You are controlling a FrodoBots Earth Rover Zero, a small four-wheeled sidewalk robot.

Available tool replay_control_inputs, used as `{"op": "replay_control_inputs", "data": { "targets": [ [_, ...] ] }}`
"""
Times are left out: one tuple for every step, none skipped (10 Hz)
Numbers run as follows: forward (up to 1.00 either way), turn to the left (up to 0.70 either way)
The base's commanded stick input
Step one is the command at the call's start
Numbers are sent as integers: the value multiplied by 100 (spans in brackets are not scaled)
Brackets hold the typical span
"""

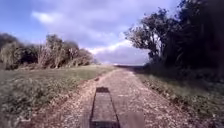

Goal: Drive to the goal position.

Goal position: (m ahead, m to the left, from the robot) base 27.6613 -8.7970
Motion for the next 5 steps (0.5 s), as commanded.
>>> {"op": "replay_control_inputs", "data": {
  "targets": [
    [100, 0],
    [100, 0],
    [100, 0],
    [100, 0],
    [100, 0]
  ]
}}
